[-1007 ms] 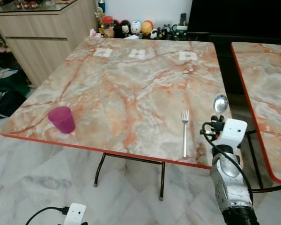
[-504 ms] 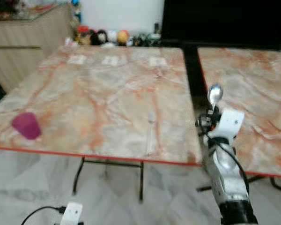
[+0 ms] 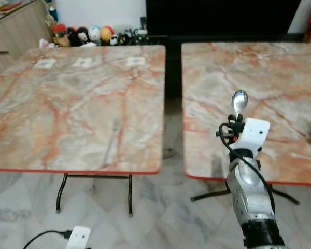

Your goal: Setting the table

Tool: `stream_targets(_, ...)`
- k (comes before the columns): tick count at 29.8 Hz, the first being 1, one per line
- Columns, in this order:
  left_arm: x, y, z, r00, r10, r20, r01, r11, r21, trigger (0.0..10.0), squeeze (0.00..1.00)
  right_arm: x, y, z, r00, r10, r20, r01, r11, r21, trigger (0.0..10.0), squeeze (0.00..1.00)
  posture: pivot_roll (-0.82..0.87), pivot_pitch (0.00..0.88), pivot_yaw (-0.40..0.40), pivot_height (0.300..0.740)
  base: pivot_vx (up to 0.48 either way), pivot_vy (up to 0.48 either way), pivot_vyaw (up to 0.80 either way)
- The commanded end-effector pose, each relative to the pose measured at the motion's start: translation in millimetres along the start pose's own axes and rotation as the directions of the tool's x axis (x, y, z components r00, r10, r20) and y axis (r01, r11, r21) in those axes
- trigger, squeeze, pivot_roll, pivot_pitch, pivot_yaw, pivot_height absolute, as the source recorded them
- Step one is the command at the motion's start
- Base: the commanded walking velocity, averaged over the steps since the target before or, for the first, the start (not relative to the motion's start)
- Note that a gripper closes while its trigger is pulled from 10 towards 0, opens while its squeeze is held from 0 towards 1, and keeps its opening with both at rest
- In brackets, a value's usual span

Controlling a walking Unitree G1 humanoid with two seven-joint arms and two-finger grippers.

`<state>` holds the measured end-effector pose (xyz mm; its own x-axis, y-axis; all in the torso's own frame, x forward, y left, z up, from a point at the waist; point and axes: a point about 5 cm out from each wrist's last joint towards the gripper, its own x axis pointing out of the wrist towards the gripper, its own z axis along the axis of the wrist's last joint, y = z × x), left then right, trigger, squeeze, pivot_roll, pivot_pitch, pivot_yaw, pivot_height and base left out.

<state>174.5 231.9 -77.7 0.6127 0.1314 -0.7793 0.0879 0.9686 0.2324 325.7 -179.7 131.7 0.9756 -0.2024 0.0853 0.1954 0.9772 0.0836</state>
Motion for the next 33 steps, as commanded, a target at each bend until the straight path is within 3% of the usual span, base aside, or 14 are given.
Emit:
stream_targets(1, -1.9, 6.4, -8, 0.999, 0.010, -0.033, -0.009, 1.000, 0.004, 10.0, 0.00, 2.6, 4.9, 9, 0.999, 0.007, 0.032, -0.007, 1.000, 0.003, 10.0, 0.00, -0.10, 0.083, 0.060, 0.740, 0.000, -0.435, 0.00)
stream_targets(14, -1.6, 6.7, -7, 0.999, 0.011, -0.036, -0.011, 1.000, 0.009, 10.0, 0.00, 5.1, -4.3, 15, 0.997, -0.043, 0.061, 0.044, 0.999, -0.007, 10.0, 0.00, -0.10, 0.087, 0.063, 0.740, 0.000, -0.432, 0.00)
stream_targets(25, -1.6, 7.4, -7, 0.999, 0.014, -0.033, -0.014, 1.000, 0.010, 10.0, 0.00, 9.5, -36.5, 62, 0.948, -0.160, 0.275, 0.179, 0.983, -0.042, 10.0, 0.00, -0.11, 0.087, 0.065, 0.740, 0.000, -0.430, 0.00)
stream_targets(33, -0.8, 6.1, -5, 0.999, 0.012, -0.032, -0.012, 1.000, 0.000, 10.0, 0.00, 12.7, -52.4, 55, 0.954, -0.210, 0.214, 0.231, 0.970, -0.075, 10.0, 0.00, -0.11, 0.090, 0.066, 0.740, 0.071, -0.125, 0.00)
